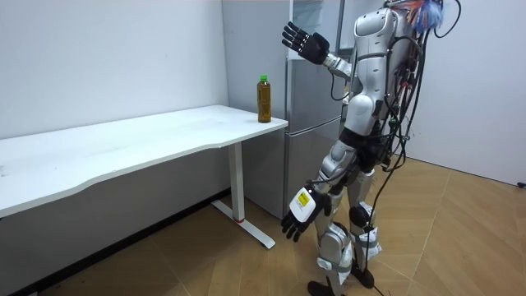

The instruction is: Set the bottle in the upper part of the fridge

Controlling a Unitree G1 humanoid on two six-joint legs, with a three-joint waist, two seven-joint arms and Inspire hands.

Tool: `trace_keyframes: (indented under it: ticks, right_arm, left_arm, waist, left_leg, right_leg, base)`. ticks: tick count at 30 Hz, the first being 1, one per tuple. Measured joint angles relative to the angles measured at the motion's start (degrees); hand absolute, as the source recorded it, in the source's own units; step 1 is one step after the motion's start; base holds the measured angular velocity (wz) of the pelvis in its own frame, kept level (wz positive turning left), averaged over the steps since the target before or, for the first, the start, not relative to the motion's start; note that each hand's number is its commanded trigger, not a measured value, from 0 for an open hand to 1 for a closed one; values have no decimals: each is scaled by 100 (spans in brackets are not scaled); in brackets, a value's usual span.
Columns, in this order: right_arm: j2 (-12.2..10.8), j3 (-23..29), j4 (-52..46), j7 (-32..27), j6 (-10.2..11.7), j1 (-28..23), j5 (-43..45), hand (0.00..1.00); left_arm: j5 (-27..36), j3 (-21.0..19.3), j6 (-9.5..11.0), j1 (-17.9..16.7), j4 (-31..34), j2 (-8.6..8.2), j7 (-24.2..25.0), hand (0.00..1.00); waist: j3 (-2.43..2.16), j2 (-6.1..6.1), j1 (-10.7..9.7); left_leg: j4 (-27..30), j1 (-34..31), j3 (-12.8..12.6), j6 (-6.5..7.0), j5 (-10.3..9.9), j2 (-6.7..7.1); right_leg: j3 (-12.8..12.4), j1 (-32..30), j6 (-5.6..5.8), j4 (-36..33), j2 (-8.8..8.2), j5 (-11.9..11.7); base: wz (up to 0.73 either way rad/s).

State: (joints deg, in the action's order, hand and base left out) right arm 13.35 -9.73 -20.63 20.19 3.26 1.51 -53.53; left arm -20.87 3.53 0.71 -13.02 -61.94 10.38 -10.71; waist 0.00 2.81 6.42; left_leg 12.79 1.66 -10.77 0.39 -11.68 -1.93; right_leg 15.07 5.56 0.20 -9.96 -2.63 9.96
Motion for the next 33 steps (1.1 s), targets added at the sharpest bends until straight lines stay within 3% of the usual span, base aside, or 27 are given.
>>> trace_keyframes:
  ticks: [13, 19, 25, 29, 33]
  right_arm:
    - [-8, -142, -2, -85, -11, -33, -13, 0]
    - [-40, -35, -2, -389, 51, -7, 536, 0]
    - [-239, -32, -1, -977, 184, 231, 937, 0]
    - [-229, -34, 41, -1314, 292, 428, 1381, 0]
    - [-228, -31, 311, -1562, 330, 540, 1801, 0]
  left_arm:
    - [-15, 26, -78, -29, 10, -38, 20, 0]
    - [-208, 21, -71, -19, 54, -39, 19, 0]
    - [-258, 16, -60, -16, 51, -44, 1, 0]
    - [-248, 14, -60, -21, 52, -45, -25, 0]
    - [-251, 3, -60, 21, 52, -45, -25, 0]
  waist:
    - [-54, -93, 4]
    - [-41, -100, 31]
    - [-18, -87, 46]
    - [48, -53, 52]
    - [52, -30, 70]
  left_leg:
    - [1, 5, 2, 2, 3, 21]
    - [28, -22, 74, 3, 2, 34]
    - [65, -97, 187, 6, 2, 56]
    - [68, -108, 179, 7, 3, 56]
    - [80, -169, 215, 8, 2, 66]
  right_leg:
    - [5, 16, 5, 25, -4, 3]
    - [77, 43, 14, 45, -16, 12]
    - [91, 19, 28, 41, -23, 35]
    - [126, 8, 28, 41, -23, 36]
    - [217, -14, 30, 38, -41, 36]
  base:
    - [1]
    - [6]
    - [7]
    - [1]
    - [6]
